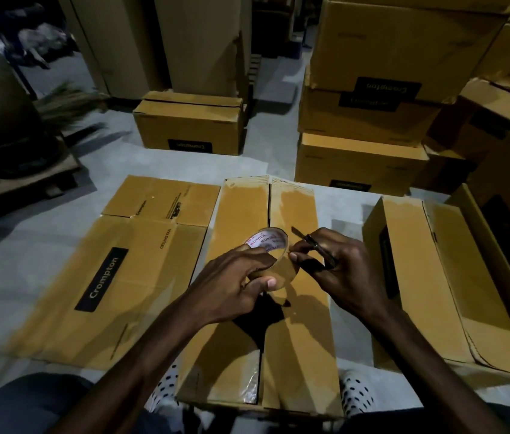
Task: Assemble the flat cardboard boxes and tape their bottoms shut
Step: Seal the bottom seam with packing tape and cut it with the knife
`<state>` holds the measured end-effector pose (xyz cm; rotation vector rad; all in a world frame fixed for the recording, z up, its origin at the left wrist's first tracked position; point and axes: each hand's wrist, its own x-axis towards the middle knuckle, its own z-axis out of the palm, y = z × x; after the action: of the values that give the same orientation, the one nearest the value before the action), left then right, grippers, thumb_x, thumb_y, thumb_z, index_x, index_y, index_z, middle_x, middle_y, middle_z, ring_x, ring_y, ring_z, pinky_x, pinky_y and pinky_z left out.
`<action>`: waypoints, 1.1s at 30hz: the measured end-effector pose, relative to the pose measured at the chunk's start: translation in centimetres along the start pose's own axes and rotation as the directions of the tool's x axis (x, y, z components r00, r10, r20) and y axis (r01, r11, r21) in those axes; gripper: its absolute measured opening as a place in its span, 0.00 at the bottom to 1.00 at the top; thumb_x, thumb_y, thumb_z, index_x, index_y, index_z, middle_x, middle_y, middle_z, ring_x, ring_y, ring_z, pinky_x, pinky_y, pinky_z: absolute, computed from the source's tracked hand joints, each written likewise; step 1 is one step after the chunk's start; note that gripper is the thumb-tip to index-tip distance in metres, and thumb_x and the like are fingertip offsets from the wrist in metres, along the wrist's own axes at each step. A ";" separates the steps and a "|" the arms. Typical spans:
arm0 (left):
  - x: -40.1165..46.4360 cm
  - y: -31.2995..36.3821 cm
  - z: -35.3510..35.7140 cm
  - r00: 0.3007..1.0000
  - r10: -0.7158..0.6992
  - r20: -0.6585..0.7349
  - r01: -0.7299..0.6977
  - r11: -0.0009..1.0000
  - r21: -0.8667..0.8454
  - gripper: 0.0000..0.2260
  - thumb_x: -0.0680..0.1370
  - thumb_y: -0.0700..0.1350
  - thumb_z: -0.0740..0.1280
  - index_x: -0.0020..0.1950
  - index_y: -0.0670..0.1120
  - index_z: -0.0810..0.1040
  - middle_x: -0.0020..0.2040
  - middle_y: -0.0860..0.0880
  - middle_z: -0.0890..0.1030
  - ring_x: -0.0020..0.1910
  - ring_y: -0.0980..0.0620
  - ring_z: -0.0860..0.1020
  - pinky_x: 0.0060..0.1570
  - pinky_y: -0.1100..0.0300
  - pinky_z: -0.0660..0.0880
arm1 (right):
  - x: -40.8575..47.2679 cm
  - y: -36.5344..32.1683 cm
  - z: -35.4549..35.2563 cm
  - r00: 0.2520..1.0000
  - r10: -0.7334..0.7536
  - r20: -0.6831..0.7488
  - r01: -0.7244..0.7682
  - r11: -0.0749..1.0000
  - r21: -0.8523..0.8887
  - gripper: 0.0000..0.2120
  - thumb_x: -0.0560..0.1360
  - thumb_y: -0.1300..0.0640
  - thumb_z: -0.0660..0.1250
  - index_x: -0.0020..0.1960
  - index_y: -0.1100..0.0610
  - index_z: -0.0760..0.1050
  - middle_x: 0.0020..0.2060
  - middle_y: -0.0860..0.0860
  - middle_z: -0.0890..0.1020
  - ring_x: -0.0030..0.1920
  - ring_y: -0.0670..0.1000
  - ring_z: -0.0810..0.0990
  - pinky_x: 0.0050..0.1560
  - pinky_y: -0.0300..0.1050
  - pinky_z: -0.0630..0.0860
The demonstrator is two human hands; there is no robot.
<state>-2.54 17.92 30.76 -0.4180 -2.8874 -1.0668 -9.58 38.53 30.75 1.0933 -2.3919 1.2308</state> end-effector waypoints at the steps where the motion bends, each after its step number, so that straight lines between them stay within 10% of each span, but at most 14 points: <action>1: -0.1 0.0 -0.1 1.000 0.001 0.017 -0.001 1.000 0.009 0.17 0.76 0.56 0.59 0.53 0.46 0.79 0.49 0.52 0.78 0.52 0.54 0.74 0.48 0.49 0.75 | -0.1 0.1 0.0 0.999 -0.025 0.027 0.026 0.999 -0.023 0.03 0.76 0.60 0.72 0.47 0.60 0.83 0.42 0.50 0.81 0.41 0.46 0.80 0.39 0.41 0.75; 20: -0.7 -0.1 -0.3 0.963 -0.117 0.242 0.117 0.993 0.016 0.15 0.80 0.51 0.63 0.67 0.54 0.74 0.67 0.52 0.74 0.64 0.52 0.72 0.61 0.55 0.72 | -2.5 -0.3 2.0 0.961 0.150 0.233 -0.093 0.967 -0.239 0.13 0.74 0.44 0.58 0.49 0.53 0.66 0.43 0.46 0.66 0.33 0.48 0.67 0.33 0.43 0.63; 33: -0.7 -0.8 -0.3 0.976 -0.118 0.184 0.128 0.991 -0.046 0.21 0.80 0.43 0.64 0.72 0.57 0.69 0.60 0.69 0.69 0.59 0.68 0.67 0.57 0.70 0.66 | -3.1 -1.3 3.3 0.869 0.421 0.259 -0.489 0.808 0.329 0.10 0.78 0.56 0.62 0.43 0.60 0.68 0.29 0.44 0.66 0.28 0.43 0.63 0.30 0.43 0.61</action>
<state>-2.11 16.98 30.46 -0.3600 -3.0841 -1.1909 -6.10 37.05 27.95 0.7471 -2.7249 1.9075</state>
